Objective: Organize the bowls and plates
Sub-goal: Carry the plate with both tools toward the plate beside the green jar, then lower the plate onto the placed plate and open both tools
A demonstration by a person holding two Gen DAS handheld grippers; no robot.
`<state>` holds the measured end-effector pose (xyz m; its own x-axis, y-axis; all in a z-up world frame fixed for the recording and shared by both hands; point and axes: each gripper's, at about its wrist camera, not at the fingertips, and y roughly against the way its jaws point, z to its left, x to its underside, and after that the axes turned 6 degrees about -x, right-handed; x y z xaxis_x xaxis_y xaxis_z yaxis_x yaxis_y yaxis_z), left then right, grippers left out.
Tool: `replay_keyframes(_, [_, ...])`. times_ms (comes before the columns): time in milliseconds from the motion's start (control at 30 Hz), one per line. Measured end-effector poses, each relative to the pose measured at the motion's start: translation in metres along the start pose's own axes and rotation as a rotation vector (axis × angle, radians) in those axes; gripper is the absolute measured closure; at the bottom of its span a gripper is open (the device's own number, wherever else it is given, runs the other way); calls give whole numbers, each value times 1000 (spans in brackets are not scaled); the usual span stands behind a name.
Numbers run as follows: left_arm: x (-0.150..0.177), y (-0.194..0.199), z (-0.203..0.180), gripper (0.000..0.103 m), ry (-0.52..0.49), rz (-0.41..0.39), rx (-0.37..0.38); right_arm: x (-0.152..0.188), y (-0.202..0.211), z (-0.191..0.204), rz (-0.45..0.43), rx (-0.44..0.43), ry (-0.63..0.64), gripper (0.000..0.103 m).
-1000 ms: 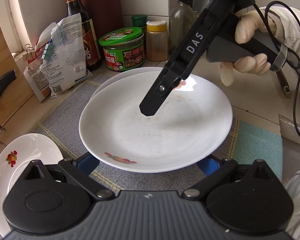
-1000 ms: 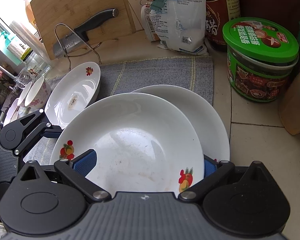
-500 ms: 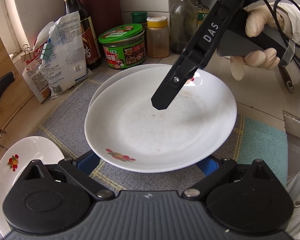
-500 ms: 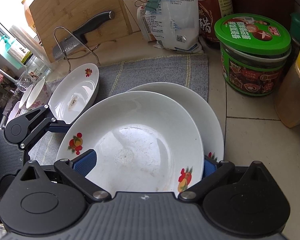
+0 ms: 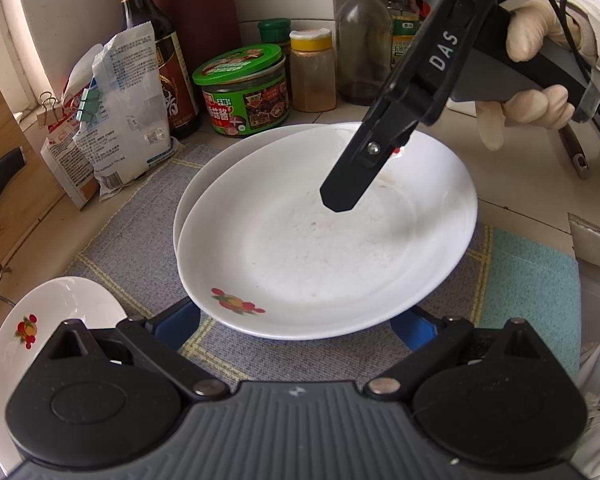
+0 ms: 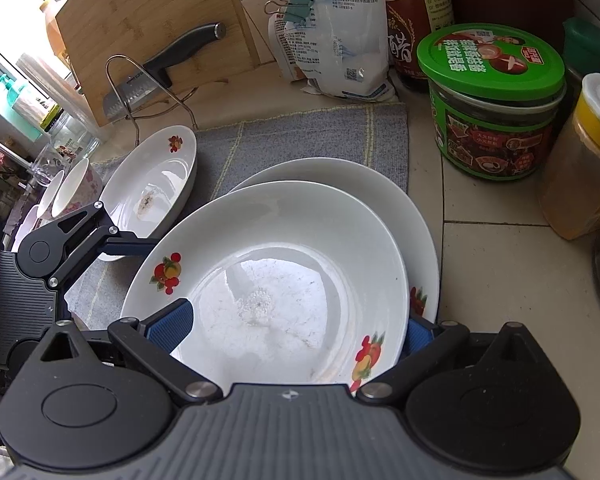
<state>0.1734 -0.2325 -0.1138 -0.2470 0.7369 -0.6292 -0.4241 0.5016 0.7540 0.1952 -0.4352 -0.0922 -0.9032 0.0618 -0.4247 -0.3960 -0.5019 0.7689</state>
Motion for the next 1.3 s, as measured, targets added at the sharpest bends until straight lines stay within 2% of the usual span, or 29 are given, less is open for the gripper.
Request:
replay_keyframes(700, [0, -2, 1, 2, -18, -7, 12, 3, 8, 10, -6, 68, 11, 0])
replay_keyframes(900, [-2, 3, 6, 2, 40, -18, 37, 4, 9, 13, -1, 90, 12, 0])
replay_keyframes(1300, [-2, 4, 6, 2, 132, -11, 41, 5, 7, 22, 15, 149, 24, 0])
